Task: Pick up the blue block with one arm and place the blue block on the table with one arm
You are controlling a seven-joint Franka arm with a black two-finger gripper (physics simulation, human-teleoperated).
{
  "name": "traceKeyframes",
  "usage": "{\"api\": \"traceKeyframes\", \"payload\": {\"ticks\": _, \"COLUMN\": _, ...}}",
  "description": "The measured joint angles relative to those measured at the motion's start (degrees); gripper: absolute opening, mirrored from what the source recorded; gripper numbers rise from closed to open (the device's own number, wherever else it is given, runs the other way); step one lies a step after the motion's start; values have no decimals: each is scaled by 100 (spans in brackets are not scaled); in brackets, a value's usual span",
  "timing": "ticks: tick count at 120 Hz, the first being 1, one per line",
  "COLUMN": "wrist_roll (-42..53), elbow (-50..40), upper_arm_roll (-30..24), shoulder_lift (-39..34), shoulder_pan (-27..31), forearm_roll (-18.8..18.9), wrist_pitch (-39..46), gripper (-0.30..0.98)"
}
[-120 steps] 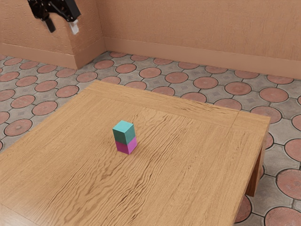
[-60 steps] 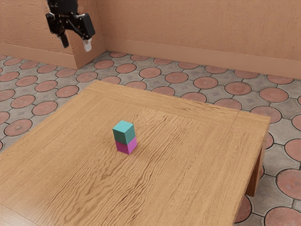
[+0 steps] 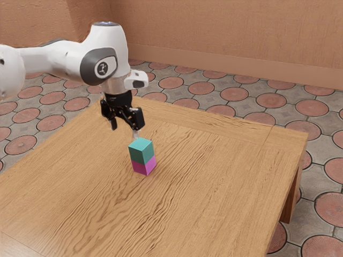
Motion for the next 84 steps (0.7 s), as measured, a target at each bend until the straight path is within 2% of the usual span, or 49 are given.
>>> {"api": "traceKeyframes", "payload": {"ticks": 31, "wrist_roll": 126, "elbow": 94, "upper_arm_roll": 18, "shoulder_lift": 507, "shoulder_pan": 112, "forearm_roll": 40, "wrist_pitch": 651, "gripper": 69}}
{"api": "traceKeyframes", "payload": {"ticks": 84, "wrist_roll": 252, "elbow": 501, "upper_arm_roll": 24, "shoulder_lift": 1282, "shoulder_pan": 254, "forearm_roll": -7, "wrist_pitch": 883, "gripper": 69}}
